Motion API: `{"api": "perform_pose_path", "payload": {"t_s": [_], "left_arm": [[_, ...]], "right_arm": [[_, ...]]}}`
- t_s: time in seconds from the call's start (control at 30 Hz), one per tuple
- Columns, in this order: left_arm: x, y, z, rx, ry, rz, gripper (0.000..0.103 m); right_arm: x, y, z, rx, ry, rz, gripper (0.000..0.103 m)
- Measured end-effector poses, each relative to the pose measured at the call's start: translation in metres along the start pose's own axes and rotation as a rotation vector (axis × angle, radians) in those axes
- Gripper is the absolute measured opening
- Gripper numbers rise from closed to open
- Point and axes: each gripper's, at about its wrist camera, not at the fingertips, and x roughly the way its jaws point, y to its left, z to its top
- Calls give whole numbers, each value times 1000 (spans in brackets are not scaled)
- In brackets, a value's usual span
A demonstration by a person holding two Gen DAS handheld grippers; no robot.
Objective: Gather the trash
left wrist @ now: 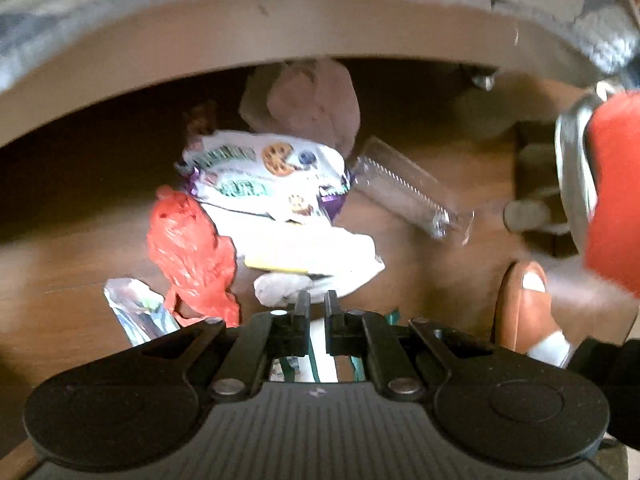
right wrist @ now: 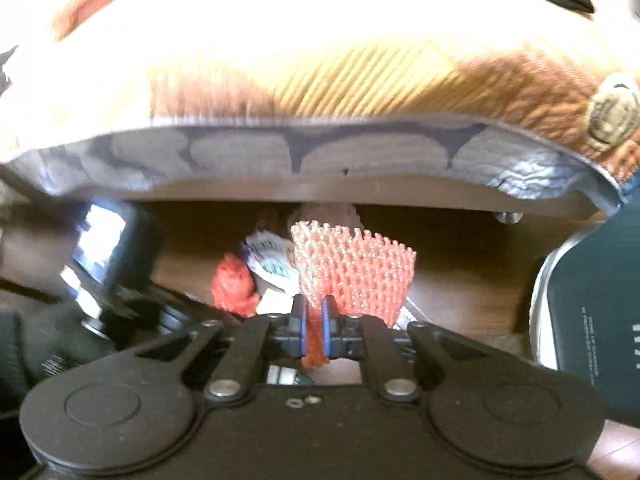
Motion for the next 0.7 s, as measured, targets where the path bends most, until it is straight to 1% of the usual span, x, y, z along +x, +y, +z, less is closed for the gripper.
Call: {"api": "perform_pose_path", "payload": {"t_s": [0.03,0.07,0.13,0.17,0.2,0.27,0.4,0.43,0.57,0.7], "left_arm": [[4,1,0,-1,8,2,6],[9,2,0,-5,13,6,9],[20,8,2,-28,37,1,19],[28,12,3,-50,59,-6,35],[35,17,3,-71,77,-7,58],[49,26,5,-120,90,-1,67],[84,46,9,-248,146,-22,67],[93,47,10,-244,155,-15,67],[119,42,12,-147,178,26,67],[142,45,10,-139,205,26,67]], "right_arm": [[0,-3,3,17,-3,3,8],[4,-6,6,32,-1,12,8],[14,-9,14,54,8,28,8],[19,-9,19,57,14,36,8],[24,-9,24,57,14,49,8],[29,-9,31,53,15,64,8],[38,-12,41,109,39,100,8],[40,-13,43,117,43,106,8],[49,-19,46,159,77,123,8],[57,-22,44,169,97,126,8]]}}
